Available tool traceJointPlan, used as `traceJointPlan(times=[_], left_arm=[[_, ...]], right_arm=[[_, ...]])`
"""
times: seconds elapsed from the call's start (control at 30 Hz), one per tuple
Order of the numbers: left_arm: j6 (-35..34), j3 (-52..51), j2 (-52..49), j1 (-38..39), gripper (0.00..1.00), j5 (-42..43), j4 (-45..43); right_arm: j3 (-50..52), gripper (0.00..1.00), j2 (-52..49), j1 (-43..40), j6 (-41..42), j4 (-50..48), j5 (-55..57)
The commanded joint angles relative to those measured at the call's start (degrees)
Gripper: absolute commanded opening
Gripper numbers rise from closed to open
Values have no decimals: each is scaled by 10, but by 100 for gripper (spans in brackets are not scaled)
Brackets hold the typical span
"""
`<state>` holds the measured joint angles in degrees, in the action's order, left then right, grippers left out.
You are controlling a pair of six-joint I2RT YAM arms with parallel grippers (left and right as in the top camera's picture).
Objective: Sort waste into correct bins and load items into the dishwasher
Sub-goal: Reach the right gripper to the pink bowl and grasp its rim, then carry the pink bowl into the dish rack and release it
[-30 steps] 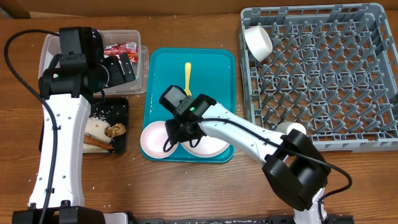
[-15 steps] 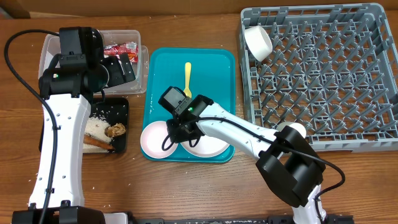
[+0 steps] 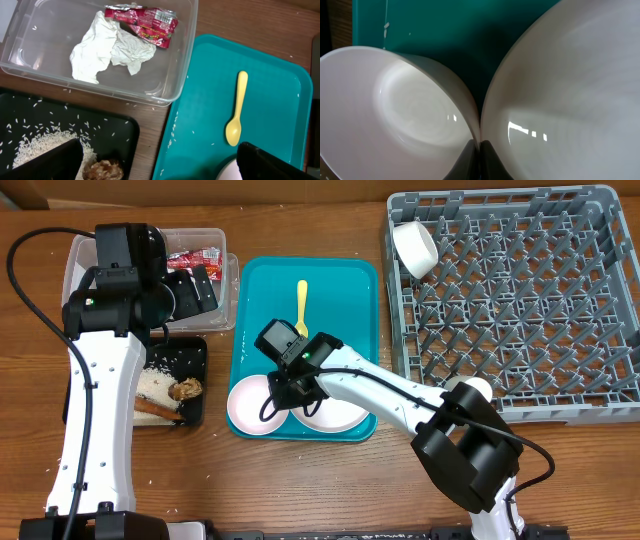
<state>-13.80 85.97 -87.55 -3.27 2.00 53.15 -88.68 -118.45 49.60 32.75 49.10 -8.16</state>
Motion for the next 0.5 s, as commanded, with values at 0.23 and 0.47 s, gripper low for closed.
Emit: traceJointPlan(times=[0.23, 0.47], left_arm=[[-4, 13, 1, 0, 100, 8, 0], [-4, 13, 1, 0, 100, 8, 0]], right_arm=[[-45, 4, 76, -34, 0, 27, 0], [-87, 4, 177, -117, -1, 96, 98]])
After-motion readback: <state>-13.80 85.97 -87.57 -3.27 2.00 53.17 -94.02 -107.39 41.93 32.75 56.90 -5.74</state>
